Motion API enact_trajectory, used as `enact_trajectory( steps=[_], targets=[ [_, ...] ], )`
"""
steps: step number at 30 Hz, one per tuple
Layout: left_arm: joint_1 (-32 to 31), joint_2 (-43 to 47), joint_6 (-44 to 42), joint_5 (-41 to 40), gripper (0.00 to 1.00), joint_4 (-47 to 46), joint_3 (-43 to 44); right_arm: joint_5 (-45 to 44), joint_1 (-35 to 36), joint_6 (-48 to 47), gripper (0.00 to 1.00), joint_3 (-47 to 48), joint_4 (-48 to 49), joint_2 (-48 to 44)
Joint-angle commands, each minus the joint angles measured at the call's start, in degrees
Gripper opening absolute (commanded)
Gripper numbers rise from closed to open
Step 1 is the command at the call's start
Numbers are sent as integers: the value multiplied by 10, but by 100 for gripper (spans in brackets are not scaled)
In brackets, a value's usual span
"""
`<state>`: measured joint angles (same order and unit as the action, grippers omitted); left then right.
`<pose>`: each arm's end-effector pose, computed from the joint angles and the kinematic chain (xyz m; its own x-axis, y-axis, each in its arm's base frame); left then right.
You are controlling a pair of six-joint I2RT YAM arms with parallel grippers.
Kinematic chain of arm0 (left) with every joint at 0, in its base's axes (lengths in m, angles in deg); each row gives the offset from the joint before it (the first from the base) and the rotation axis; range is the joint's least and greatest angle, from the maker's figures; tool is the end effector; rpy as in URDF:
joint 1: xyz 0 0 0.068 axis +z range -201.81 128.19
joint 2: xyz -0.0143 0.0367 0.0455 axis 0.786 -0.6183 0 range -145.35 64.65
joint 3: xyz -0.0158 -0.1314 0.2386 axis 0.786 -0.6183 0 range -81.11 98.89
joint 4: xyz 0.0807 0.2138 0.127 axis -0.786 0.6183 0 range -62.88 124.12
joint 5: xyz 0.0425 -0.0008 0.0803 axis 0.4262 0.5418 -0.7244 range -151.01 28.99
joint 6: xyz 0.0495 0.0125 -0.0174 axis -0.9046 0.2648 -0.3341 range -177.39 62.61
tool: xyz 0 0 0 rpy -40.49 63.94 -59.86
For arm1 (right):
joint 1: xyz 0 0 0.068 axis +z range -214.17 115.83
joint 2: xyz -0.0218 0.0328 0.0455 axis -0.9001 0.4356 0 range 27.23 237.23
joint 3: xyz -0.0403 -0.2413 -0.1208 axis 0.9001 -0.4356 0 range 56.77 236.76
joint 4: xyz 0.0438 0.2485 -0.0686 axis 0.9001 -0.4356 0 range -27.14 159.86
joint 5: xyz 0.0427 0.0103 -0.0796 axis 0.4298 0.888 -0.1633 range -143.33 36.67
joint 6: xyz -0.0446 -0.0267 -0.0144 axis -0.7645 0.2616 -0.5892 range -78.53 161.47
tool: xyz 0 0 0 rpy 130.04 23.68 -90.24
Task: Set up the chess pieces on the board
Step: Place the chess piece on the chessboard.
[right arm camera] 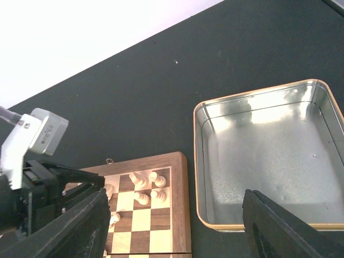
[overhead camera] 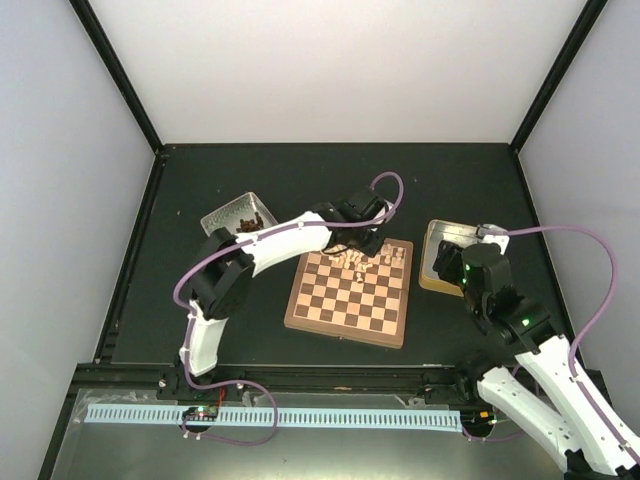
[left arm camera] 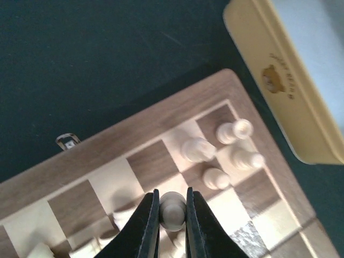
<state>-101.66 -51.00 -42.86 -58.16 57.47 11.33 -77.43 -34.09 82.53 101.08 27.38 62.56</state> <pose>0.2876 -0.3437 0.2220 -0.6984 0.4394 -0.5649 0.6273 0.7558 -0.1877 0.1164 0.0505 0.3049 -0.4672 0.4224 -0.7768 0.1909 0.9060 0.3779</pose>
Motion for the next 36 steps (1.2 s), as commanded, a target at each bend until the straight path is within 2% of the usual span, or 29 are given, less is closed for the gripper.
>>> enact_trajectory(
  steps=[1, 17, 29, 33, 36],
  targets=[
    [0, -33, -32, -56, 2, 17, 50, -7, -1, 29, 69, -9, 1, 2],
    [19, -77, -50, 6, 2, -24, 41, -15, -1, 29, 69, -20, 42, 40],
    [20, -91, -54, 16, 2, -38, 42, -15, -1, 24, 70, -18, 45, 47],
    [21, -91, -58, 24, 5, -35, 42, -13, -1, 25, 70, -19, 44, 44],
    [21, -91, -60, 25, 11, -33, 42, -12, -1, 26, 70, -22, 45, 43]
  ],
)
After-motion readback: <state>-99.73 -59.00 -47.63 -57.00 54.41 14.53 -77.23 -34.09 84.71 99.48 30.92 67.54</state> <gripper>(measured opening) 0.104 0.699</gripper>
